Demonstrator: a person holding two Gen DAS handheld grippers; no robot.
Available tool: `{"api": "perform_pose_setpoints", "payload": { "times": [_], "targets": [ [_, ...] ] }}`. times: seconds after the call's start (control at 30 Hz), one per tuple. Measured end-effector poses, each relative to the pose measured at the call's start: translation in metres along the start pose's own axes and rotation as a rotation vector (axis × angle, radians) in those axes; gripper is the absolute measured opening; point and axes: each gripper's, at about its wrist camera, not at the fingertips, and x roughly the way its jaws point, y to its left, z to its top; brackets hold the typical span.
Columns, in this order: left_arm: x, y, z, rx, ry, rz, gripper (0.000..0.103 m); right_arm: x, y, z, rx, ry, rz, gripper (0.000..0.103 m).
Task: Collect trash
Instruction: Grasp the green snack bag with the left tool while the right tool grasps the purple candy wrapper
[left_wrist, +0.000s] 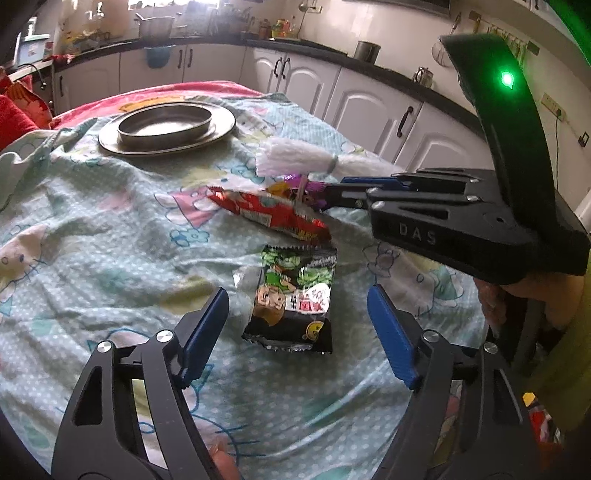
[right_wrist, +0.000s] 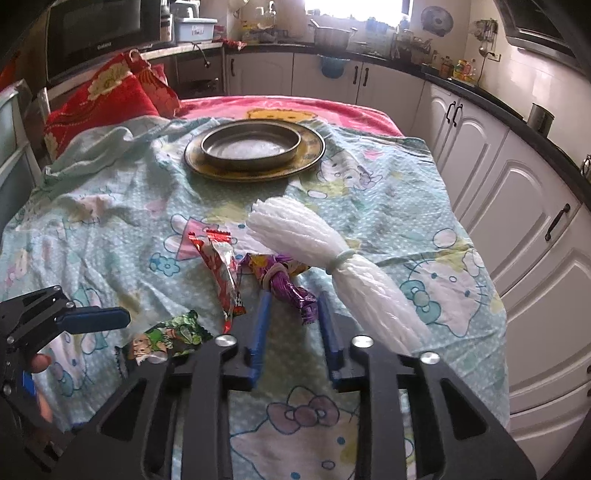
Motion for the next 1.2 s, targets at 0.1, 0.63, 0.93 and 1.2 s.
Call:
{"api": "perform_pose_setpoints", "payload": {
  "times": [0.1,0.63,0.93,1.2],
  "targets": [
    [0.004,0.0,-0.002,0.0,0.014,0.003,0.063,0.0,-0.001,-0.002,0.009,0.002,-0.002,0.015],
    [0.001,0.002,-0.007,0.004,0.044,-0.023,0.03,-0.063,-0.018,-0.046,0.16,-0.024,0.074,0.014],
    [-0.025,-0.002,-0.006,0.009,0.016,-0.059,0.03,-0.1,-0.022,-0.085,0.231,-0.005,0.094,0.014],
    [-0.044,-0.022,-0.001,0.042,-0.021,-0.091,0.03,-0.132,-0.028,-0.103,0.278,-0.057,0.075,0.013]
  ]
}}
